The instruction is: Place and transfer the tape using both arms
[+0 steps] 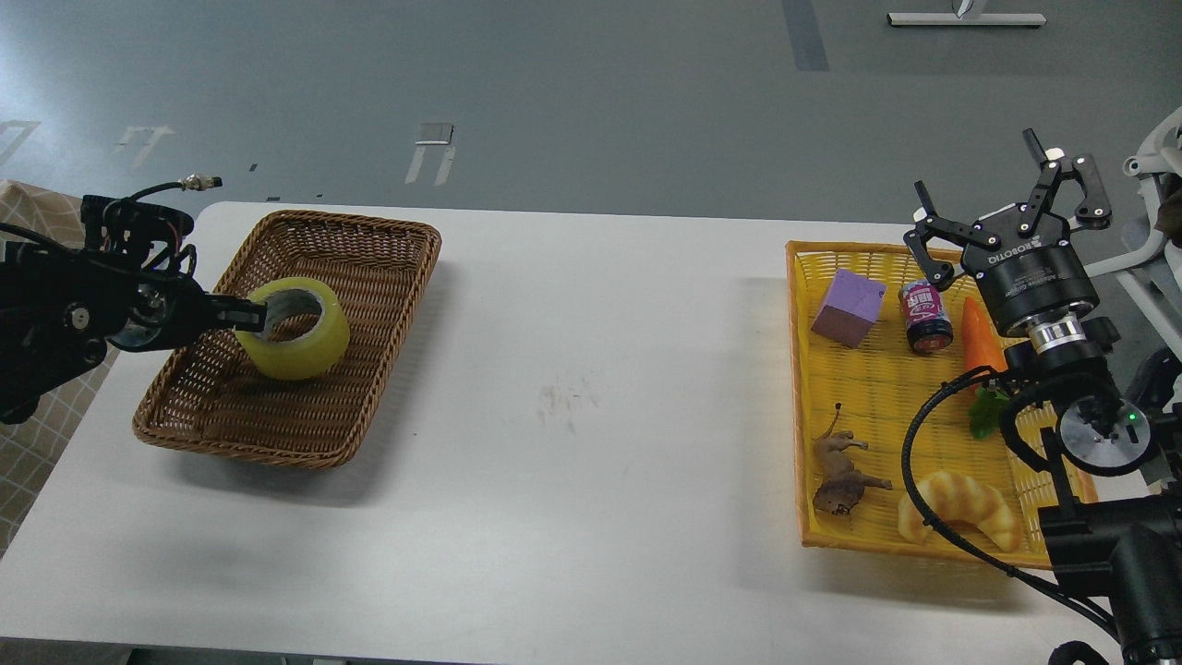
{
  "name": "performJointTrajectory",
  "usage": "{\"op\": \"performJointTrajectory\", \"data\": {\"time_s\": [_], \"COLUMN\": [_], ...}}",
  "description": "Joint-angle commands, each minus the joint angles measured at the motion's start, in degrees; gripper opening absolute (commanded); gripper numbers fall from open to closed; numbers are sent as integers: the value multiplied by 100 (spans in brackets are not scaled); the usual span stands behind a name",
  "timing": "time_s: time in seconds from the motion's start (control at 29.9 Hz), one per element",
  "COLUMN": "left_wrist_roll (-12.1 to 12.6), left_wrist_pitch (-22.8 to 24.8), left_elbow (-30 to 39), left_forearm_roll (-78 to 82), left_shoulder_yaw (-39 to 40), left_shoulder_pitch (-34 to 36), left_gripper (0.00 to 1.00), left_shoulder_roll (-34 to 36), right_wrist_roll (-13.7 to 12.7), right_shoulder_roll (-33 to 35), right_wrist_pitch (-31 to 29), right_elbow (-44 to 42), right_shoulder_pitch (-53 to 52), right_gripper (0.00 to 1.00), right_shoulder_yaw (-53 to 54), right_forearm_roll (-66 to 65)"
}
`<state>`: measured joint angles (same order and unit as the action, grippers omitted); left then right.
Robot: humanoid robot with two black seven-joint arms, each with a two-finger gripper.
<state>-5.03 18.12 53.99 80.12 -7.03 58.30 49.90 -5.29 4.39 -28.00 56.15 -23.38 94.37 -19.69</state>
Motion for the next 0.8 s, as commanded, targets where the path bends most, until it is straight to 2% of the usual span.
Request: {"op": "performJointTrajectory", "data": {"time_s": [0.0, 0.37, 0.4, 0.43, 0.47, 0.5, 0.77], "left_wrist_roll": [2, 2, 2, -6, -7, -7, 2], "left_wrist_pitch": [-63, -116, -116, -116, -107, -107, -81], "left_elbow": [-11, -11, -11, -11, -11, 6, 6], "left_forearm_roll": [4, -66, -84, -101, -110, -110, -198], "left_shoulder_yaw": [0, 18, 26, 44, 53, 53, 70], "left_shoulder_pitch": [-82, -135, -126, -126, -126, -126, -64], "left_gripper": [0, 0, 29, 48, 55, 67, 69], "left_shoulder_roll": [-7, 2, 2, 19, 19, 19, 55], "right_wrist_roll": [1, 1, 1, -7, 1, 1, 1], "right_shoulder_roll": [0, -9, 0, 0, -8, 0, 0], "right_wrist_pitch": [0, 0, 0, 0, 0, 0, 0], "right_elbow": [1, 1, 1, 1, 1, 1, 1], "right_shoulder_pitch": [0, 0, 0, 0, 0, 0, 0], "right_gripper": [100, 100, 100, 100, 100, 100, 100], "right_shoulder_yaw": [-6, 2, 2, 2, 2, 2, 2], "right_forearm_roll": [0, 0, 0, 0, 0, 0, 0]}}
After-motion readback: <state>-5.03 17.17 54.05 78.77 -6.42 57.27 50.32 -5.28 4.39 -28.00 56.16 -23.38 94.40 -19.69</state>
